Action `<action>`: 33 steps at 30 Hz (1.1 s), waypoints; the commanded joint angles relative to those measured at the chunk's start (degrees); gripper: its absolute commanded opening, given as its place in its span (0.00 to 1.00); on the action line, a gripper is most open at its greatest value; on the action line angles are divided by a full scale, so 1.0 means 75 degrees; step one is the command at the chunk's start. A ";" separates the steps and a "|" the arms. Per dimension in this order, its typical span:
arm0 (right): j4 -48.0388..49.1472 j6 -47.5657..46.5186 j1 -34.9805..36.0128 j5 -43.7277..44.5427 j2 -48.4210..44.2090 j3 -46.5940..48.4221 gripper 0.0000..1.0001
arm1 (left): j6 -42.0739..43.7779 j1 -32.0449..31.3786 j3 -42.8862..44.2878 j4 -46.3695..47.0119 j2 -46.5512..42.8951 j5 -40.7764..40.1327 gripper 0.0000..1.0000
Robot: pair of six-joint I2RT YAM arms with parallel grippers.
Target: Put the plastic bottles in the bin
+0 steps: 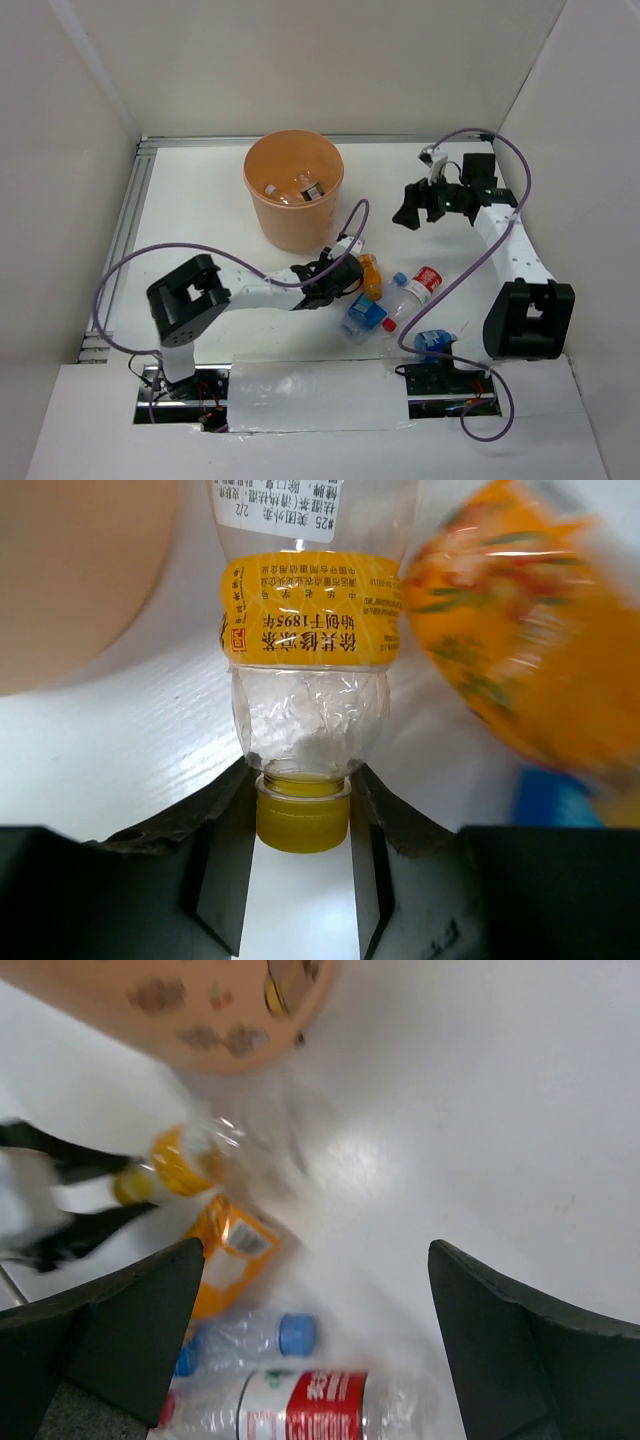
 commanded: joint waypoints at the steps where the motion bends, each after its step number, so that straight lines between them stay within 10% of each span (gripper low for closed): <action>1: -0.0940 -0.0888 -0.0308 0.0355 -0.0395 -0.0497 1.00 | 0.0715 -0.0416 0.0144 -0.0028 -0.1713 0.0018 0.00; 6: -0.1011 -0.1042 -0.0824 0.0121 -0.0804 -0.1364 1.00 | 0.1641 -0.0416 0.1009 -0.0065 -0.3273 -0.0285 0.00; 10: -0.1339 -0.1323 -0.0824 -0.0312 -0.0653 -0.1459 0.76 | 0.2193 -0.0125 0.1738 0.0157 -0.3568 -0.0800 0.00; 17: -0.1071 -0.0938 0.0346 -0.0091 -0.0161 -0.1319 0.98 | 0.1819 0.1352 0.1788 -0.0007 -0.3006 -0.1153 0.04; 21: -0.0603 -0.0377 0.0909 0.0190 0.0120 -0.1318 1.00 | 0.1621 0.2008 0.1750 -0.0227 -0.2608 -0.0907 0.35; 24: -0.0367 -0.0187 0.1308 0.0484 0.0448 -0.1318 1.00 | 0.1514 0.2314 0.1974 -0.0440 -0.2338 -0.0814 0.96; 33: -0.0273 0.0316 0.2538 0.1291 0.1794 -0.0874 1.00 | 0.2884 0.0688 0.2466 -0.0263 -0.3203 -0.1433 1.00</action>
